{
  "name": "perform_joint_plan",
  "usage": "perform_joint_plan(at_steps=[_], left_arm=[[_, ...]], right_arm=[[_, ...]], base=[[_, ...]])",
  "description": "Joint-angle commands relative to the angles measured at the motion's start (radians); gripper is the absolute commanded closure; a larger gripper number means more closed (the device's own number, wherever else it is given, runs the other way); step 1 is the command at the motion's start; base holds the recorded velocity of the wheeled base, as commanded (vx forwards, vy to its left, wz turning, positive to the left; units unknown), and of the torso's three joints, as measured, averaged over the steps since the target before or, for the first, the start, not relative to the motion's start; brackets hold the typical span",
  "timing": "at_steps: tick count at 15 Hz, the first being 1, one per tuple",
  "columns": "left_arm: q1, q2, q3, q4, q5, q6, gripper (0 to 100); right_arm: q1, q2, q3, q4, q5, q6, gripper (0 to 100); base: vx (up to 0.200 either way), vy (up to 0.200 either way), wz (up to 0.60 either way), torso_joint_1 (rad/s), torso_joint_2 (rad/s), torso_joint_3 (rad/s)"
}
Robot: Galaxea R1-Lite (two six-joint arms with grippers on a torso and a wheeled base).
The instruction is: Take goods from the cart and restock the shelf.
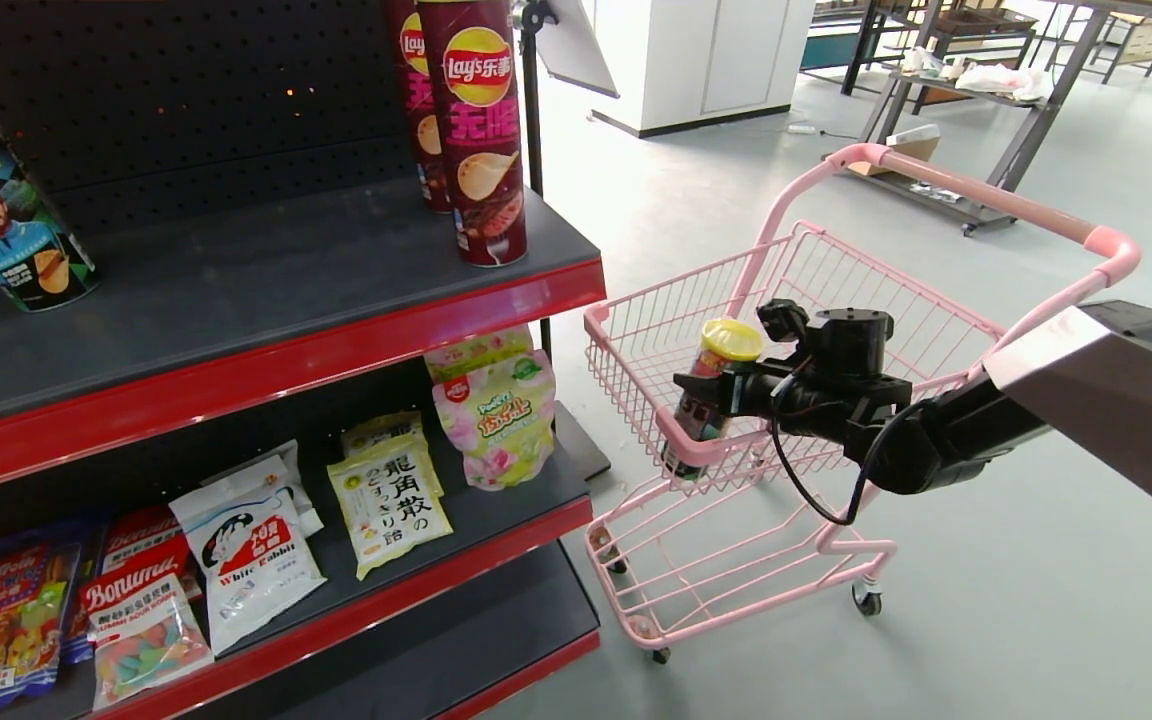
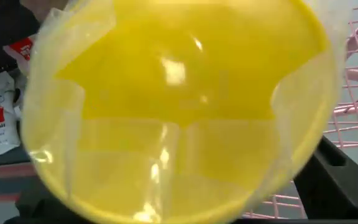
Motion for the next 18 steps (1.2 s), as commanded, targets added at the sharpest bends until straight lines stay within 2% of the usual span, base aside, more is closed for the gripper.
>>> perform_joint_plan(at_steps=[1,5,8,10,14,15,16,17,18], left_arm=[[0.000,0.000,0.000,0.000,0.000,0.000,0],[0.000,0.000,0.000,0.000,0.000,0.020,0],[0.000,0.000,0.000,0.000,0.001,0.018,0],[0.000,0.000,0.000,0.000,0.001,0.014,0],[0.000,0.000,0.000,0.000,0.001,0.006,0],[0.000,0.000,0.000,0.000,0.001,0.006,0],[0.000,0.001,0.000,0.000,0.001,0.003,0],[0.000,0.000,0.000,0.000,0.001,0.003,0],[0.000,0.000,0.000,0.000,0.001,0.003,0]], right_arm=[[0.001,0.044,-0.030,0.000,0.000,0.019,100],[0.001,0.047,-0.043,-0.002,-0.005,0.031,100],[-0.007,-0.058,-0.076,0.012,-0.019,0.020,100],[-0.030,-0.155,-0.184,0.138,-0.019,-0.026,100],[-0.042,-0.396,-0.196,0.300,-0.032,-0.110,100],[-0.039,-0.440,-0.190,0.333,-0.058,-0.112,100],[-0.024,-0.555,-0.173,0.444,-0.204,-0.112,100],[-0.002,-0.632,-0.141,0.529,-0.302,-0.115,100],[0.035,-0.790,-0.050,0.690,-0.322,-0.109,100]], base=[[0.000,0.000,0.00,0.000,0.00,0.000],[0.000,0.000,0.00,0.000,0.00,0.000],[0.000,0.000,0.00,0.000,0.00,0.000],[0.000,0.000,0.00,0.000,0.00,0.000],[0.000,0.000,0.00,0.000,0.00,0.000],[0.000,0.000,0.00,0.000,0.00,0.000],[0.000,0.000,0.00,0.000,0.00,0.000],[0.000,0.000,0.00,0.000,0.00,0.000],[0.000,0.000,0.00,0.000,0.00,0.000]])
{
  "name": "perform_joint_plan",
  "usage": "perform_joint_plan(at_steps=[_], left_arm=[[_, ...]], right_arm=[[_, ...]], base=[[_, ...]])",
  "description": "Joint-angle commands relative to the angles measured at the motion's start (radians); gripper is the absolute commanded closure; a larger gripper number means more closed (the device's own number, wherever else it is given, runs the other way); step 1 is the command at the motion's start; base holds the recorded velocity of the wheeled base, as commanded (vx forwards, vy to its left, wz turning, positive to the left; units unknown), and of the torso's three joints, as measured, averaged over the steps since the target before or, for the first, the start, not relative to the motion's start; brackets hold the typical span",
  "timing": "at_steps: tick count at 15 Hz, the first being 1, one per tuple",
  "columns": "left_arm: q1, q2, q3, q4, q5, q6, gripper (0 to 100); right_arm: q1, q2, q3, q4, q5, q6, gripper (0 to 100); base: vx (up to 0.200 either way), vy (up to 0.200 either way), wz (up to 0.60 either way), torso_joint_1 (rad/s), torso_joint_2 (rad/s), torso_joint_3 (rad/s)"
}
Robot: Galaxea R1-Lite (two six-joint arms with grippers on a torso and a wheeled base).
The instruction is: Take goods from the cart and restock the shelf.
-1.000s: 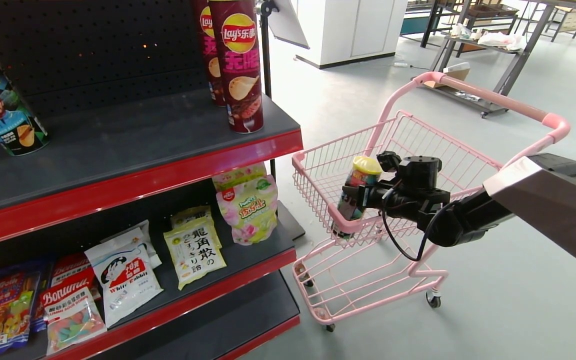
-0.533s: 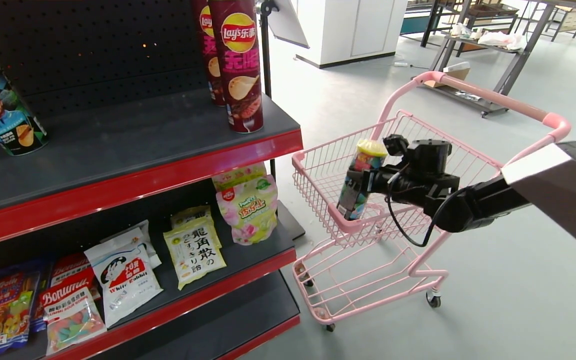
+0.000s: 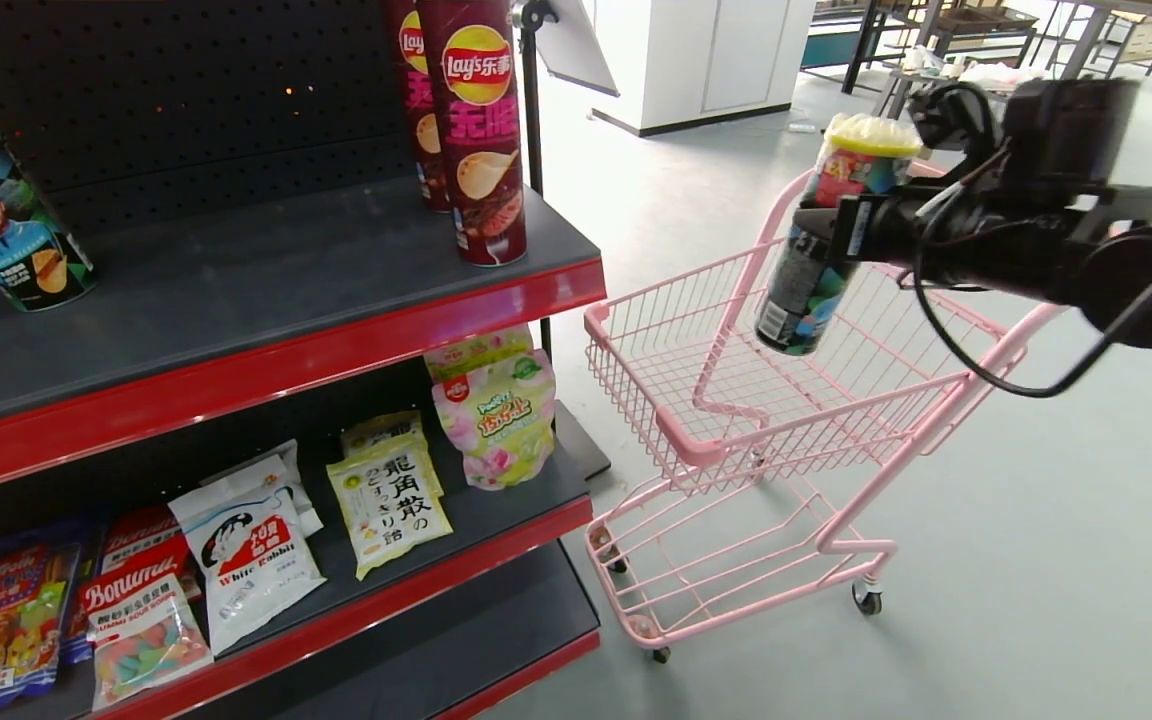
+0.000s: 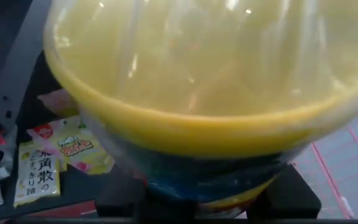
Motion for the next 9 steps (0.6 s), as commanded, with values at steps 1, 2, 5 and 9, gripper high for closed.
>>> perform_joint_plan(at_steps=[1,2,5,9], left_arm=[[0.000,0.001,0.000,0.000,0.000,0.000,0],[0.000,0.000,0.000,0.000,0.000,0.000,0],[0.000,0.000,0.000,0.000,-0.001,0.000,0],[0.000,0.001,0.000,0.000,-0.003,0.001,0]], right_arm=[[0.077,-0.458,0.228,0.359,-0.107,-0.007,100],[0.114,-0.595,0.330,0.477,-0.109,-0.003,100],[0.125,-0.820,0.591,0.523,-0.129,-0.021,100],[0.105,-0.902,0.729,0.518,-0.159,-0.067,100]], base=[[0.000,0.000,0.00,0.000,0.00,0.000],[0.000,0.000,0.00,0.000,0.00,0.000],[0.000,0.000,0.00,0.000,0.00,0.000],[0.000,0.000,0.00,0.000,0.00,0.000]])
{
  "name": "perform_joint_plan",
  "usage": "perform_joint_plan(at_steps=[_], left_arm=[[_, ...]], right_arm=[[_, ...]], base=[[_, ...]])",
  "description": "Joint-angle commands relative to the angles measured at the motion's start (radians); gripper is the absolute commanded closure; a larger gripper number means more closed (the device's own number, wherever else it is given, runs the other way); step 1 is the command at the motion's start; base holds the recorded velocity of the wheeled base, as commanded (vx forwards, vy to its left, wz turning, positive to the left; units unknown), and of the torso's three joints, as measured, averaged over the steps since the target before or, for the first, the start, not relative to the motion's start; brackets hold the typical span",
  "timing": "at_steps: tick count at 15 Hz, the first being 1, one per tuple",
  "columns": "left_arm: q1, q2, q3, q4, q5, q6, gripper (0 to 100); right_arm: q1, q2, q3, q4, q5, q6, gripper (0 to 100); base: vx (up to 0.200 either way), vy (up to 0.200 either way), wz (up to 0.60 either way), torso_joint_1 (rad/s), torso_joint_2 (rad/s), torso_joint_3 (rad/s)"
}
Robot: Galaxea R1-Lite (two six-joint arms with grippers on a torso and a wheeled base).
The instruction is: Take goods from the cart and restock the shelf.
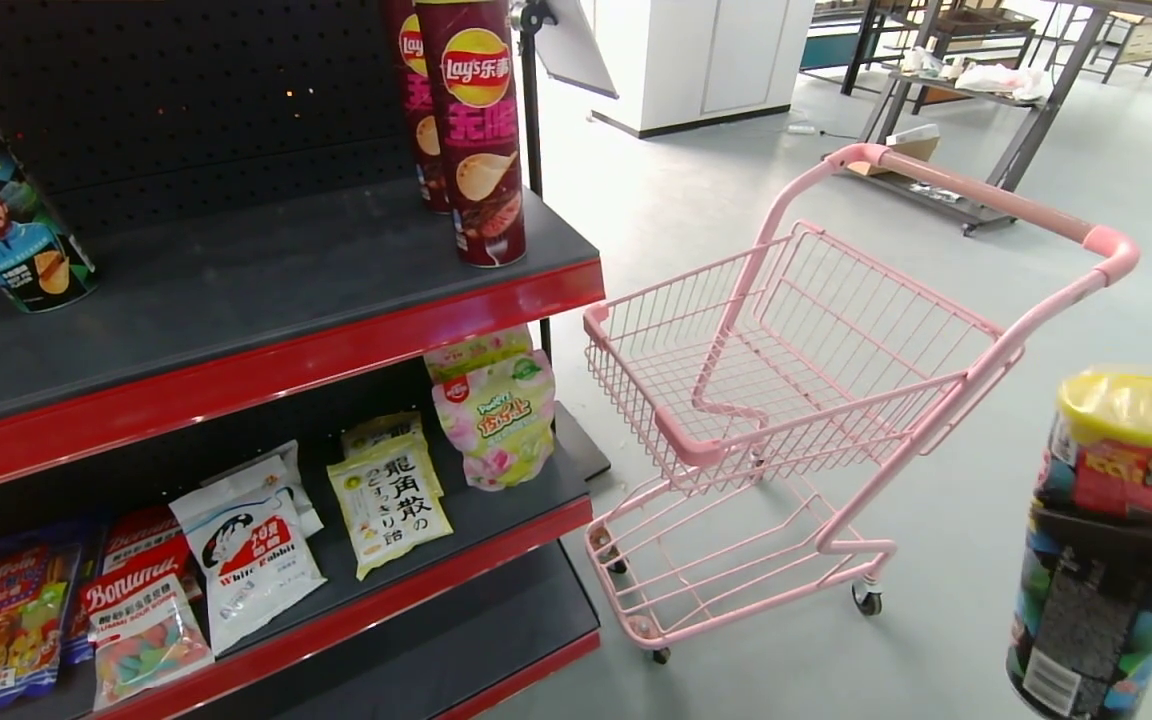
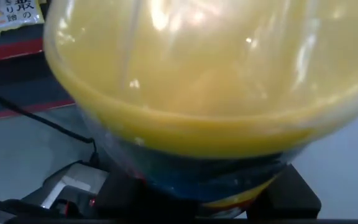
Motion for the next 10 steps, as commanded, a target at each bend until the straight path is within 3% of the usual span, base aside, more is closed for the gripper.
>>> perform_joint_plan(at_steps=[1,5,10], left_arm=[[0.000,0.001,0.000,0.000,0.000,0.000,0],[-0.001,0.010,0.000,0.002,0.000,0.003,0],[-0.001,0.009,0.000,0.000,0.000,0.003,0]], right_arm=[[0.001,-0.102,0.046,0.002,0.000,-0.002,100],[0.006,-0.110,0.072,0.006,0.001,-0.003,100],[0.006,-0.114,0.075,0.006,0.001,-0.019,100]], base=[[0.000,0.000,0.00,0.000,0.00,0.000],[0.000,0.000,0.00,0.018,-0.06,-0.036],[0.000,0.000,0.00,0.157,-0.49,-0.321]])
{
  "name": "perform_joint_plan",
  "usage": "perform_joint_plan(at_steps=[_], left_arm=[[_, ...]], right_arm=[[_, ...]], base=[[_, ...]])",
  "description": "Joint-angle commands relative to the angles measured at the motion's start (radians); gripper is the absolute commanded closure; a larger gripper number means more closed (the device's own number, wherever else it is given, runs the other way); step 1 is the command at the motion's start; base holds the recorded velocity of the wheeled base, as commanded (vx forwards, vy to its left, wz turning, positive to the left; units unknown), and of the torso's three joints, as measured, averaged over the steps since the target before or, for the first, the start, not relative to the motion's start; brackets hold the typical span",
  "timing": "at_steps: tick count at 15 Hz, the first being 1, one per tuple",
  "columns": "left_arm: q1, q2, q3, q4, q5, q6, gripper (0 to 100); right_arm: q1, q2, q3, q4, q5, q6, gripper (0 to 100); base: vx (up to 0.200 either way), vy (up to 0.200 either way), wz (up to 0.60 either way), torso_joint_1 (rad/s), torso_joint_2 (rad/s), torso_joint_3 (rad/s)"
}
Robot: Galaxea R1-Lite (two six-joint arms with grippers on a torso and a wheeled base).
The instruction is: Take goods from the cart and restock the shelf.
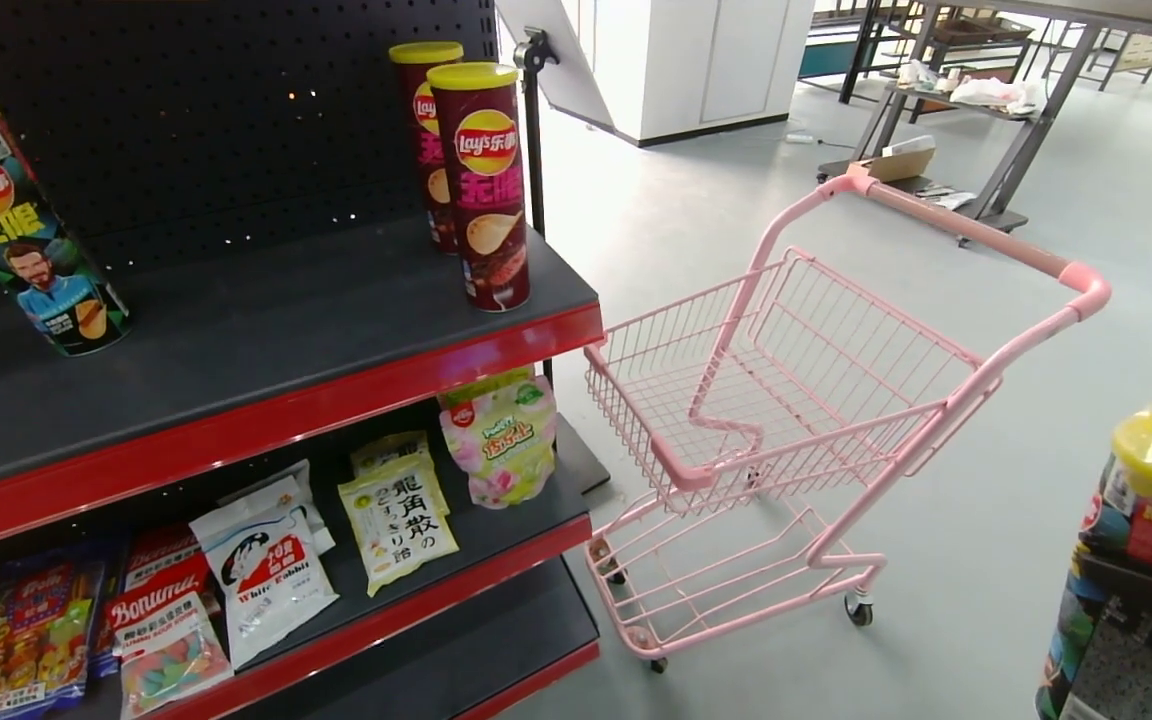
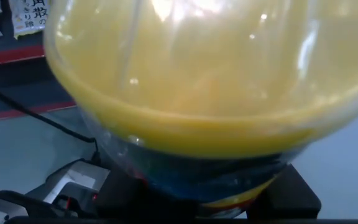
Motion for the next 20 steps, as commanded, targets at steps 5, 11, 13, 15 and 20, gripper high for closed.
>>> perform_joint_plan(at_steps=[5,11,13,15,20], left_arm=[[0.002,0.001,0.000,0.000,0.000,0.000,0],[0.002,-0.004,0.000,0.000,0.000,0.000,0],[0.002,-0.004,0.000,0.000,0.000,0.000,0],[0.002,-0.004,0.000,0.000,0.000,0.000,0],[0.002,-0.004,0.000,0.000,0.003,-0.001,0]], right_arm=[[0.001,0.005,-0.004,-0.003,0.055,-0.026,100],[0.001,0.125,-0.029,-0.147,0.196,-0.063,100],[0.001,0.168,-0.049,-0.173,0.195,-0.069,100],[-0.004,0.212,-0.053,-0.178,0.187,-0.120,100],[-0.005,0.209,-0.040,-0.176,0.178,-0.120,100]], base=[[0.000,0.000,0.00,0.213,-0.57,-0.364],[0.000,0.000,0.00,0.164,-0.40,-0.243],[0.000,0.000,0.00,0.164,-0.36,-0.212],[0.000,0.000,0.00,0.149,-0.35,-0.203],[0.000,0.000,0.48,0.015,-0.03,-0.020]])
